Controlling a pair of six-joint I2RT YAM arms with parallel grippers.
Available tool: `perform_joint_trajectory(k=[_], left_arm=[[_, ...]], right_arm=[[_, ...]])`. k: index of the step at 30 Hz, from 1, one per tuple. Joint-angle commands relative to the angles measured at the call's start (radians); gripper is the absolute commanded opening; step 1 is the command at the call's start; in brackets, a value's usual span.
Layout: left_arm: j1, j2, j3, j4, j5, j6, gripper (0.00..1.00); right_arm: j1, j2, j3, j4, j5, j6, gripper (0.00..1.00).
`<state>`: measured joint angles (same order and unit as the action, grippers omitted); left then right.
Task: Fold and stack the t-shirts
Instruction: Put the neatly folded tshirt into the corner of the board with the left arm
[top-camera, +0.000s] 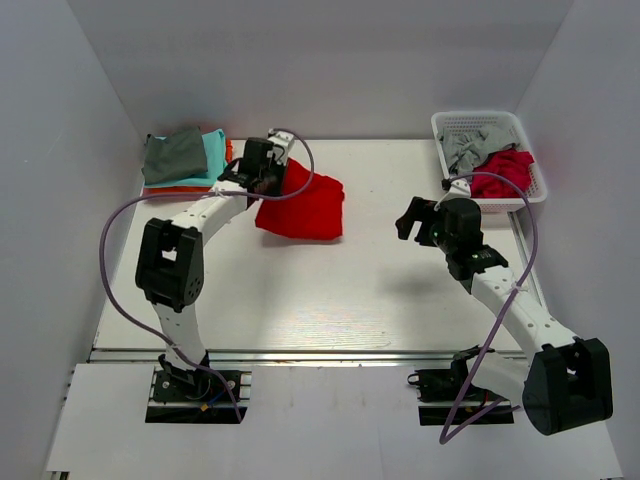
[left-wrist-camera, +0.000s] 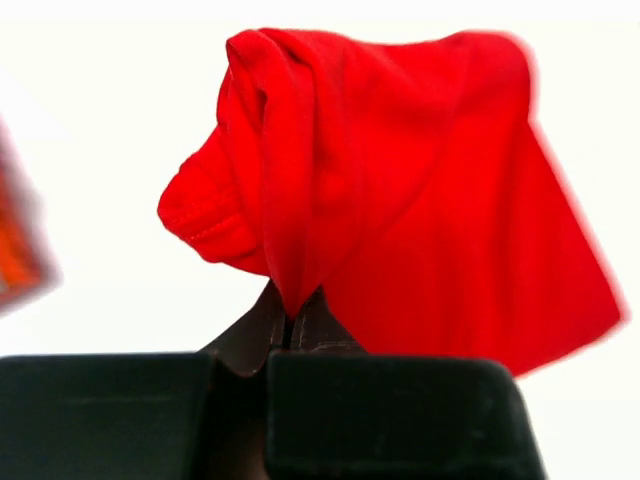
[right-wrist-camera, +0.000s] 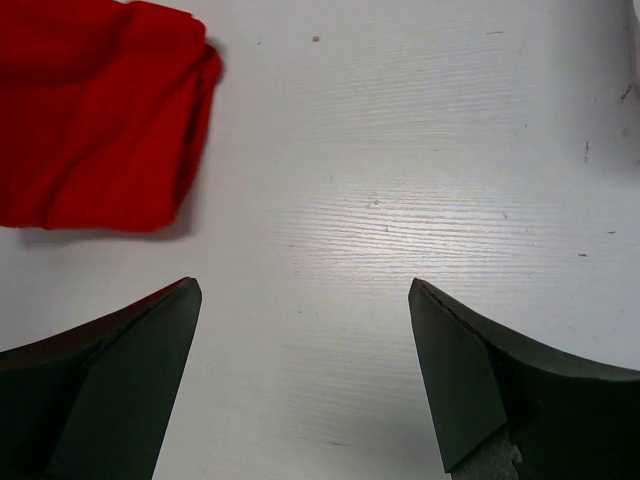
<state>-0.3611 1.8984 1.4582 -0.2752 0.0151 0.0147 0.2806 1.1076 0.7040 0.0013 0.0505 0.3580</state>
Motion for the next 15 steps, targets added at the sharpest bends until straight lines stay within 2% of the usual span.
perform_joint_trajectory(k=[1,7,15], left_arm=[[0.017,-0.094,0.118,-0.097,-0.121,0.132,0.0],[0.053,-0.116,0.257,-0.134,-0.176,0.258,0.0],[0.149,0.01,0.545,-0.234,-0.196,0.418,0.0]], right_arm=[[-0.006,-0.02,-0.003,0.028,0.038,-0.013,0.9],[-0.004,-0.014,0.003,0.031,0.043,-0.008,0.9],[-0.001,0.014,0.035,0.014,0.017,0.006,0.9]])
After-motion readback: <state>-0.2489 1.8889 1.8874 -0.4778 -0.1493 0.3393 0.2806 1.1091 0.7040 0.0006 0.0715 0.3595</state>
